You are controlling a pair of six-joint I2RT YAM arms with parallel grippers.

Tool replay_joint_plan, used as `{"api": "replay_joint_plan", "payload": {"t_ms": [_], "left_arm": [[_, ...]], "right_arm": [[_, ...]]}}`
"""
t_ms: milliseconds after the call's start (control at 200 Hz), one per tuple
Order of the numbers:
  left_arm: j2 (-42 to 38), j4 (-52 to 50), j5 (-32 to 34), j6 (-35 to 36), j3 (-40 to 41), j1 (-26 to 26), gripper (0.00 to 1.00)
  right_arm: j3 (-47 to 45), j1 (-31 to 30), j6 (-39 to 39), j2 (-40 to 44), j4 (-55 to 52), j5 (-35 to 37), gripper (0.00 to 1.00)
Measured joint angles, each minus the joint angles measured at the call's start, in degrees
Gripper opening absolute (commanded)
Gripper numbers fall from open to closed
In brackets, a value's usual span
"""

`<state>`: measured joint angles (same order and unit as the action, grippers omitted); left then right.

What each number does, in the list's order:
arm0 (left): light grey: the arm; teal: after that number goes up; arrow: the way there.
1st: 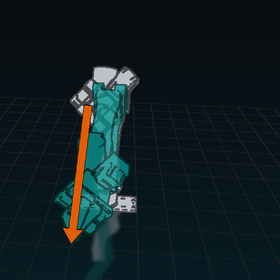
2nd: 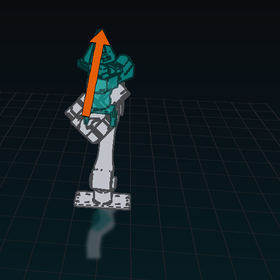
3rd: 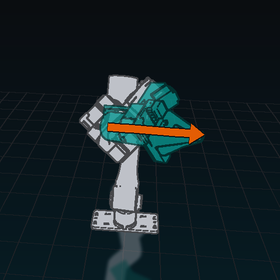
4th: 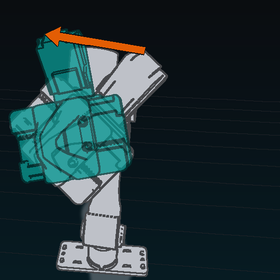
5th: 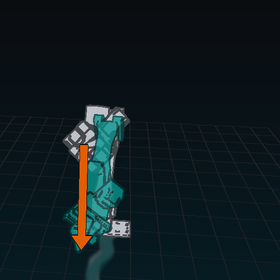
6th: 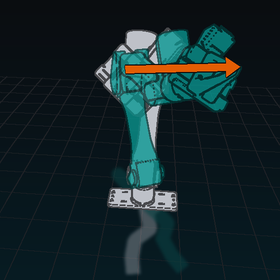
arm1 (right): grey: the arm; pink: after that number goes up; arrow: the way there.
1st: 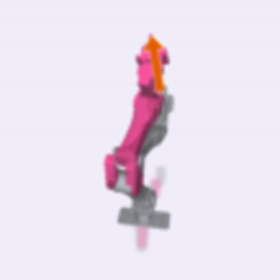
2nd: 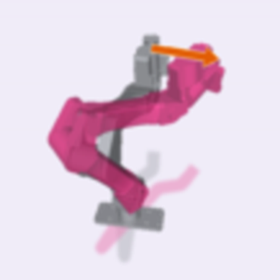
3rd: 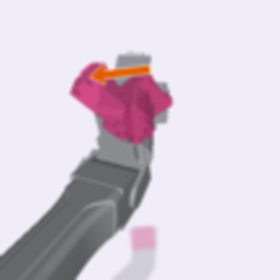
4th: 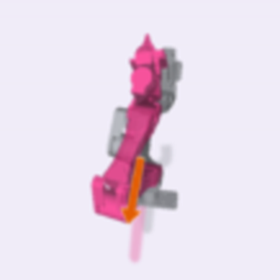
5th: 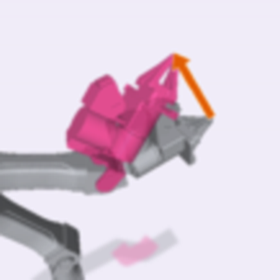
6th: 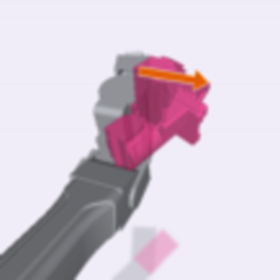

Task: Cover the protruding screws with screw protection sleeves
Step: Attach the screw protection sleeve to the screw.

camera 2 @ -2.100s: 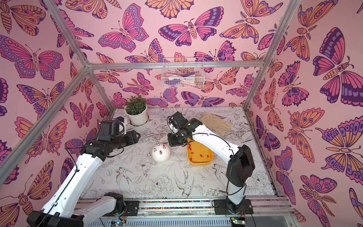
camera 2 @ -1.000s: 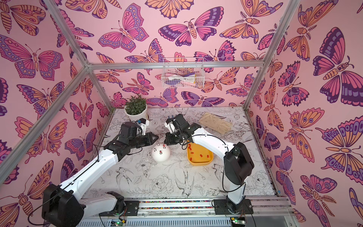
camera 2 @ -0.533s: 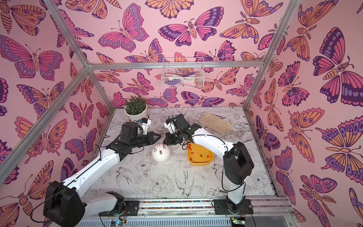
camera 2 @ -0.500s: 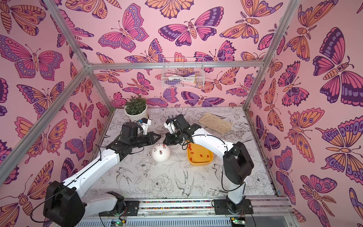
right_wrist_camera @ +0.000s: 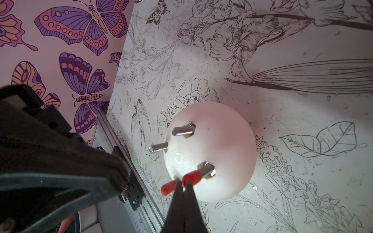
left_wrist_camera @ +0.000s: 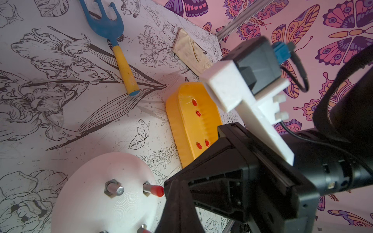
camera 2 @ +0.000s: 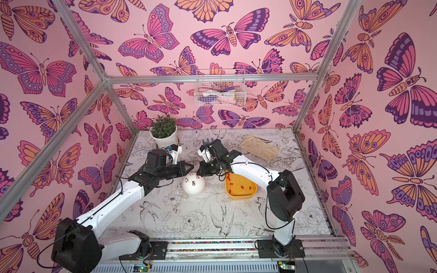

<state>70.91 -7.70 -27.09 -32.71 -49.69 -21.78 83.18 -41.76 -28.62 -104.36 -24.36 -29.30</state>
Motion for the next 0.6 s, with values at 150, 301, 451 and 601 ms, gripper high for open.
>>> {"api": "replay_joint_plan", "payload": {"t_ms": [150, 301, 451, 601], "left_arm": [[0.0, 0.0, 0.1, 0.0, 0.1, 0.0, 0.00], [0.0, 0.0, 0.1, 0.0, 0.1, 0.0, 0.00], [0.0, 0.0, 0.1, 0.0, 0.1, 0.0, 0.00], [0.0, 0.0, 0.1, 0.0, 0.1, 0.0, 0.00]], "right_arm": [[0.0, 0.0, 0.0, 0.0, 0.2, -0.2, 0.01], [0.0, 0.0, 0.0, -0.5, 0.2, -0.3, 0.01], [0.0, 0.1, 0.0, -1.1, 0.2, -0.4, 0.01], [0.0, 0.2, 0.0, -1.3, 0.3, -0.6, 0.01]]}}
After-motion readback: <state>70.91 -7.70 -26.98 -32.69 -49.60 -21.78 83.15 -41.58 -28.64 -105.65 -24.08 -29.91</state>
